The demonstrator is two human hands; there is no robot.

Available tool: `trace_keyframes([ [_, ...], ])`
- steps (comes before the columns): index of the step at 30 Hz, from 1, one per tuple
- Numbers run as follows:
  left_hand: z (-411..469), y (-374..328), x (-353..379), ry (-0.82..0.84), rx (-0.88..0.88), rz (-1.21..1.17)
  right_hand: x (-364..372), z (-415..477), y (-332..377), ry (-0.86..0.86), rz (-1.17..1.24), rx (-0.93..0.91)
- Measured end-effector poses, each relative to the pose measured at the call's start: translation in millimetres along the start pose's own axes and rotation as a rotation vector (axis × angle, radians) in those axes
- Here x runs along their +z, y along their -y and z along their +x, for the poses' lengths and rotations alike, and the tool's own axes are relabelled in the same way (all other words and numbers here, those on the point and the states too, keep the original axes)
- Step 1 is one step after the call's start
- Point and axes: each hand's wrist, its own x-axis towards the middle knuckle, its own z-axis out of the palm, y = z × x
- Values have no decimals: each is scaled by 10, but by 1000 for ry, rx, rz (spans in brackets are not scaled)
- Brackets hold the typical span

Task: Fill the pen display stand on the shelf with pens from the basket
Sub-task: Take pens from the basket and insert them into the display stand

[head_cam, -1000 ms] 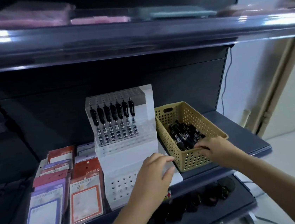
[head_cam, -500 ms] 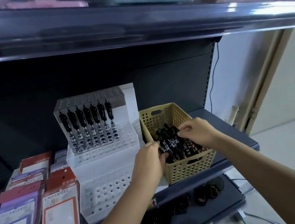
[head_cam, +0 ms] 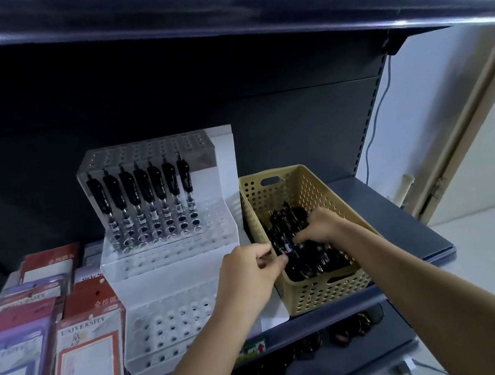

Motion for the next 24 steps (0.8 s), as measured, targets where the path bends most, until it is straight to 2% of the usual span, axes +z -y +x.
trace_keyframes([
  [9,-14,-14,-24,-14,-39,-10,90,-13,16,86,119,-17],
  [21,-39,27,49,11,-76,102,-297,-252,136,-71,1051,-164],
  [24,-101,-14,18,-14,-6,161,-423,-475,252,-73,1242,-193],
])
